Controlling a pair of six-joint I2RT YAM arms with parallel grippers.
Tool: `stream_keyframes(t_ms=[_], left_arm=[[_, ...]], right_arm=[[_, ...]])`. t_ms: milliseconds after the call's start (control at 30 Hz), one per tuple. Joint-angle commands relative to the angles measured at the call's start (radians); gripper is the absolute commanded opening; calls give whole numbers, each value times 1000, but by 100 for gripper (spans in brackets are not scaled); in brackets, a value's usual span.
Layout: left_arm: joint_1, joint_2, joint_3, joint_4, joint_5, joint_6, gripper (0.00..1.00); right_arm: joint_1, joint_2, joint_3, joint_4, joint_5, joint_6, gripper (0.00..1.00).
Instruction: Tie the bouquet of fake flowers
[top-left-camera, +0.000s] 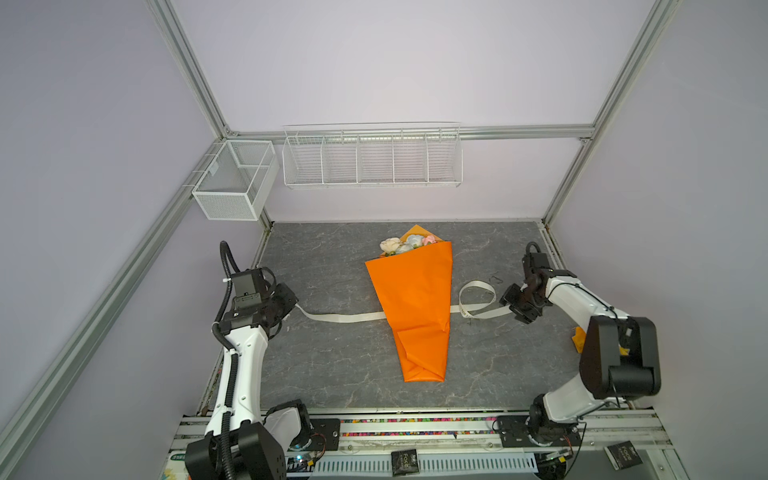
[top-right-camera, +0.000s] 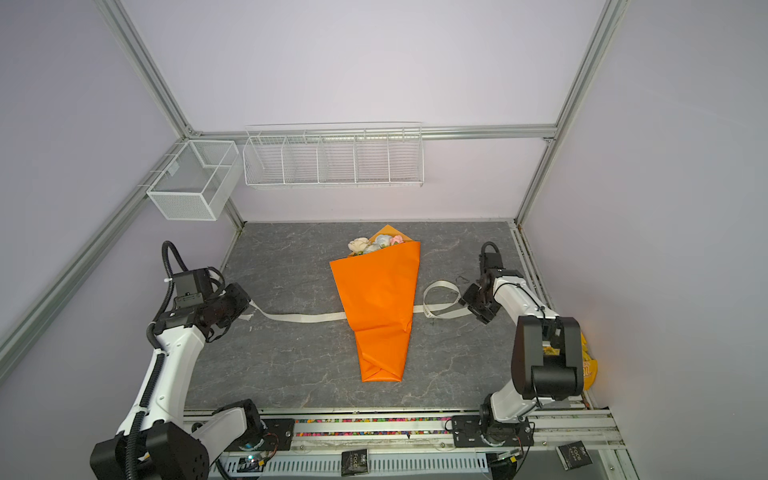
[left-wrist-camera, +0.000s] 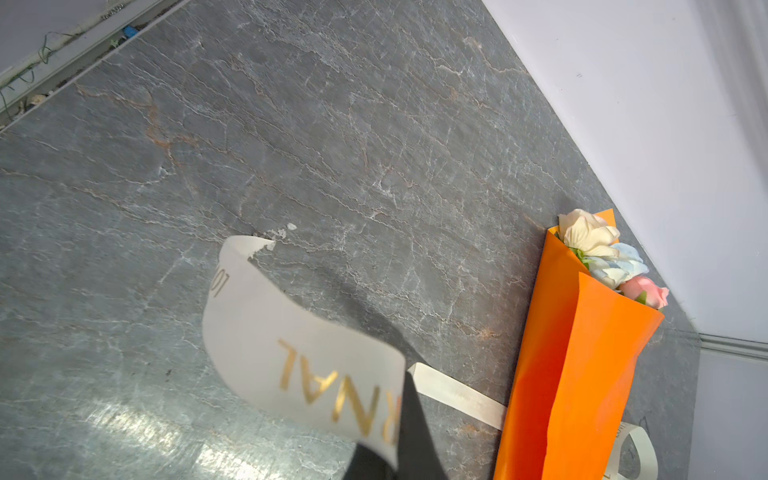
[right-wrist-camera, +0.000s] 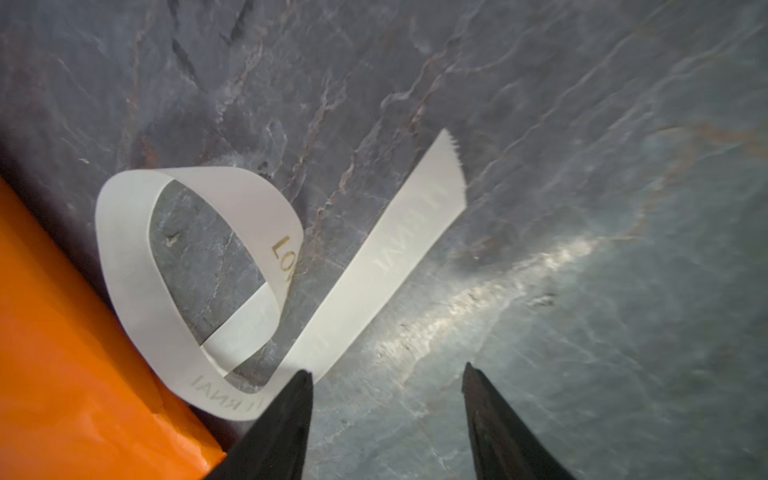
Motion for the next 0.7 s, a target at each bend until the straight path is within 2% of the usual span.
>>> stream_keyframes(t_ms=[0, 100, 200, 367, 433, 567, 667], left_arm=[[1, 8, -5, 5, 8, 6, 0], [1, 9, -9, 12, 6, 3, 0], [1, 16, -3, 9, 4, 13, 0], [1, 27, 8, -2, 6, 22, 0], [1, 29, 5, 3, 9, 21, 0], [1, 34, 12, 0, 5, 28, 0], [1, 36, 19, -8, -5, 32, 0]], right_arm=[[55, 52, 37, -18, 52, 123, 60], [103, 90, 41, 0, 103, 202, 60], [135, 134, 89, -37, 158, 226, 60], [169, 239, 184, -190, 280, 276, 54], [176, 277, 191, -206, 281, 297, 52], [175, 298, 149, -127, 246, 298, 50], [209, 298, 147, -119, 268, 284, 49]])
